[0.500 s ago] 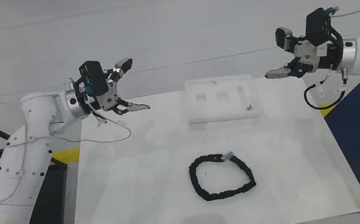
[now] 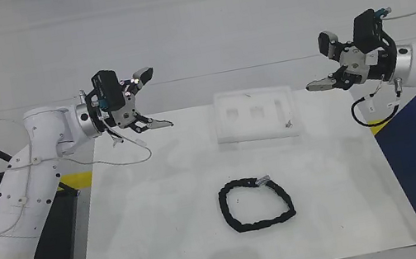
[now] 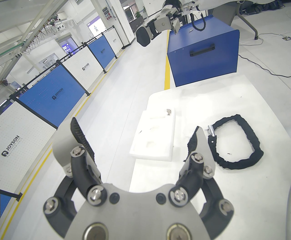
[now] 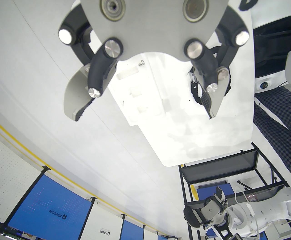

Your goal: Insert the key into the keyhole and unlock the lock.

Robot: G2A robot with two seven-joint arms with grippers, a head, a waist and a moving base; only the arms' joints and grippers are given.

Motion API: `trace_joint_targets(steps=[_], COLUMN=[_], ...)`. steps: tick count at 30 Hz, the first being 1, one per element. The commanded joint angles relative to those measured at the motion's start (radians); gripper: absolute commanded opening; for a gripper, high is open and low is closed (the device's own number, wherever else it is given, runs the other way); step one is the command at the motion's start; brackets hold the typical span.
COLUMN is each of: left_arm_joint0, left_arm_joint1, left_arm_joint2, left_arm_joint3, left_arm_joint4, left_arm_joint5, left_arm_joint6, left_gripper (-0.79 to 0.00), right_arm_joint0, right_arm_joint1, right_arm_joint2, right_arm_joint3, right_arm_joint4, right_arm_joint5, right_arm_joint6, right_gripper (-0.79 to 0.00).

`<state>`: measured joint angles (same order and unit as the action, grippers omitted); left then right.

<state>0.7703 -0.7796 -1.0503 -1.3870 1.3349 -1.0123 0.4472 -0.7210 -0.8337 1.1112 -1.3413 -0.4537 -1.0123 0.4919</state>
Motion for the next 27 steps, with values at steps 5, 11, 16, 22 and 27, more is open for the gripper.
trace_joint_targets(steps=[5, 11, 16, 22, 27], left_arm_joint0=[0.0, 0.0, 0.0, 0.0, 0.0], left_arm_joint1=[0.0, 0.0, 0.0, 0.0, 0.0], left_arm_joint2=[0.0, 0.0, 0.0, 0.0, 0.0], left_arm_joint3=[0.0, 0.0, 0.0, 0.0, 0.0], left_arm_joint4=[0.0, 0.0, 0.0, 0.0, 0.0], left_arm_joint5=[0.0, 0.0, 0.0, 0.0, 0.0], left_arm_joint6=[0.0, 0.0, 0.0, 0.0, 0.0], left_gripper=[0.0, 0.0, 0.0, 0.0, 0.0], right_arm_joint0=[-0.005, -0.015, 0.0, 0.008, 0.013], right_arm_joint1=[-0.001, -0.016, -0.041, -0.073, -0.099], right_arm_joint2=[-0.001, -0.051, -0.132, -0.214, -0.258], right_arm_joint3=[-0.001, 0.012, 0.047, 0.09, 0.142], right_arm_joint4=[-0.003, -0.021, -0.009, 0.013, 0.096], right_arm_joint5=[0.016, 0.127, 0.28, 0.514, 0.628], right_arm_joint6=[-0.006, 0.002, 0.088, 0.201, 0.282], right_gripper=[0.0, 0.0, 0.0, 0.0, 0.0])
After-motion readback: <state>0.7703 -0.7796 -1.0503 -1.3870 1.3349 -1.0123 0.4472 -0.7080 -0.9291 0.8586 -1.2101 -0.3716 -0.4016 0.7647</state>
